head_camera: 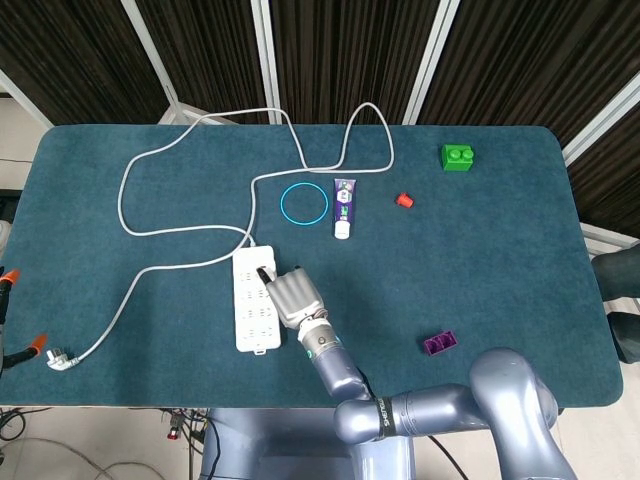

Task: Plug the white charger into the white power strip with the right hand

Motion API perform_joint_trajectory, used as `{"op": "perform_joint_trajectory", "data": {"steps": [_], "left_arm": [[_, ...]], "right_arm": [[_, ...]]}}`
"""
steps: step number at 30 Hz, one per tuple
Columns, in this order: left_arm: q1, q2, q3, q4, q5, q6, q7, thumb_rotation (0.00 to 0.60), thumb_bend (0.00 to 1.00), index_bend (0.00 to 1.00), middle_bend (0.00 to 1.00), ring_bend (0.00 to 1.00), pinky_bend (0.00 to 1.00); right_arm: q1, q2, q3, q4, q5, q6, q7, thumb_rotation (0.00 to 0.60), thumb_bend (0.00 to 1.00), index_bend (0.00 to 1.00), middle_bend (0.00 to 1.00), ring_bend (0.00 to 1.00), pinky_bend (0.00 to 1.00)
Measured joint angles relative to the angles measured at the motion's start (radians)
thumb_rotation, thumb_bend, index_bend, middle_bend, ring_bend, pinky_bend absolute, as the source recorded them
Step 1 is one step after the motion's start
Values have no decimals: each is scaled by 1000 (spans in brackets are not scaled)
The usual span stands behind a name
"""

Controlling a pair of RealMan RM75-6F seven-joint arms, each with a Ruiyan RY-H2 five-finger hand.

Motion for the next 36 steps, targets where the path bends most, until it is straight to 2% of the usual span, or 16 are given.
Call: {"op": "perform_joint_trajectory", "data": {"steps": [28, 36], "left_arm": [[1, 4, -1, 0, 0, 2, -7, 600, 154, 102, 0, 0, 0], [0, 2, 1, -1, 0, 1, -2, 600, 154, 102, 0, 0, 0]], "right_arm": [[20, -37, 0, 36, 38, -7, -28, 600, 471, 275, 615, 612, 365], [13, -33, 1, 37, 49, -15, -23, 600, 471, 389, 625, 618, 365]]}}
